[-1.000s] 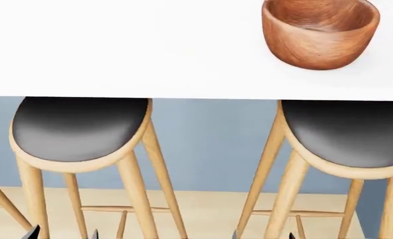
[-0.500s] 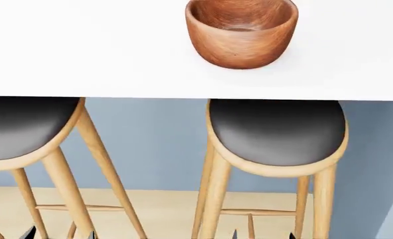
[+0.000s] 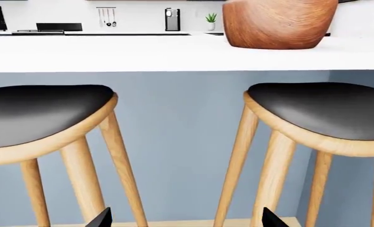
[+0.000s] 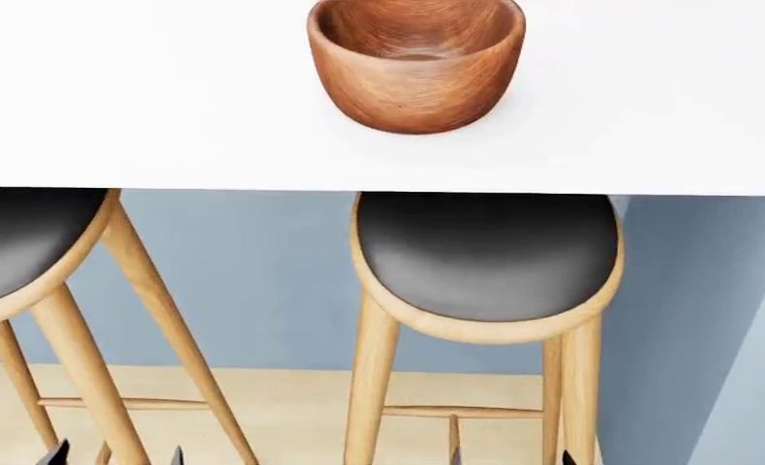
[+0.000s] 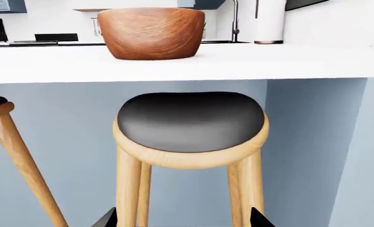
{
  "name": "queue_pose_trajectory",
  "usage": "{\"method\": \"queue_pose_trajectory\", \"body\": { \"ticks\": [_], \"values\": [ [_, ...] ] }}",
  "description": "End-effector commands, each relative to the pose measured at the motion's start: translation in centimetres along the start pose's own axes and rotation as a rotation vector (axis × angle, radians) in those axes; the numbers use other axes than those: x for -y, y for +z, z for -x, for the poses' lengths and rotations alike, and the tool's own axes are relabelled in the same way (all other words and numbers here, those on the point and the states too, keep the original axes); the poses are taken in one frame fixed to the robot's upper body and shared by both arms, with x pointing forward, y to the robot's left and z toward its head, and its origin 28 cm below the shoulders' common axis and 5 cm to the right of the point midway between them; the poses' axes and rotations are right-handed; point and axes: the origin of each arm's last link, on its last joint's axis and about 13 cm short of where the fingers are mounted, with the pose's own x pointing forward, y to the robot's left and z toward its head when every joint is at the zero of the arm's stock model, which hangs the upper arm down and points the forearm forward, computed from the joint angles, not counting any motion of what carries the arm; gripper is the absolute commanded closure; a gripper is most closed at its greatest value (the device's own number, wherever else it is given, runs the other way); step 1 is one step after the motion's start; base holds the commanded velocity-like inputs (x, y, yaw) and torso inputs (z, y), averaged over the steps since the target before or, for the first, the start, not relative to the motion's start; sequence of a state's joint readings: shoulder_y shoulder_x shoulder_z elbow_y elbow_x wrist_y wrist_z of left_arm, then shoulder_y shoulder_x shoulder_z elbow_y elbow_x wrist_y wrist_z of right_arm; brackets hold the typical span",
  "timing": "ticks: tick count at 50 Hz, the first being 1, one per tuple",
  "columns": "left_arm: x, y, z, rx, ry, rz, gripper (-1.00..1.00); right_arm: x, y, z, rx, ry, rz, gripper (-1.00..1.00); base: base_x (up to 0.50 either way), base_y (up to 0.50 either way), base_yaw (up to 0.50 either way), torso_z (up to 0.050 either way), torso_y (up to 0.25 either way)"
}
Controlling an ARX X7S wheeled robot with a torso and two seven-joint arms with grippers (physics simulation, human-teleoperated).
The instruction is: Place the cup inside the bowl on the dining table and move the bowl to any counter.
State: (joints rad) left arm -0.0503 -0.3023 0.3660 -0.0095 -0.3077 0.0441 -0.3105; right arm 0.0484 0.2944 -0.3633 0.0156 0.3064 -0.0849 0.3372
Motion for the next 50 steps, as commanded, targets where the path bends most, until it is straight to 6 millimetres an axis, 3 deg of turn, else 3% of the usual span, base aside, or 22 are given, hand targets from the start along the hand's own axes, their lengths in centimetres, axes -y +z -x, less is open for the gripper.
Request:
{"method": "queue_pose_trajectory", "body": {
  "ticks": [1,14,19,33,50],
  "values": [
    [-0.3,0.0,0.1,0.0,0.003,0.004,-1.0,-0.1,0.0,0.0,0.0,0.001,0.017,-1.0,0.0,0.0,0.0,0.0,0.0],
    [-0.2,0.0,-0.1,-0.026,0.031,0.002,-1.0,0.0,0.0,0.0,0.001,0.0,0.017,-1.0,0.0,0.0,0.0,0.0,0.0],
    [-0.3,0.5,0.3,0.047,-0.008,0.051,-1.0,0.0,0.0,0.0,0.003,-0.001,0.017,-1.0,0.0,0.0,0.0,0.0,0.0],
    [-0.8,0.3,0.4,0.046,0.006,0.029,-1.0,0.0,0.1,0.0,0.005,-0.003,0.028,-1.0,0.0,0.0,0.0,0.05,0.0],
    [0.3,0.4,-0.2,0.039,0.01,0.018,-1.0,0.0,0.1,0.0,0.006,-0.001,0.031,-1.0,0.0,0.0,0.0,0.05,0.0]
  ]
}}
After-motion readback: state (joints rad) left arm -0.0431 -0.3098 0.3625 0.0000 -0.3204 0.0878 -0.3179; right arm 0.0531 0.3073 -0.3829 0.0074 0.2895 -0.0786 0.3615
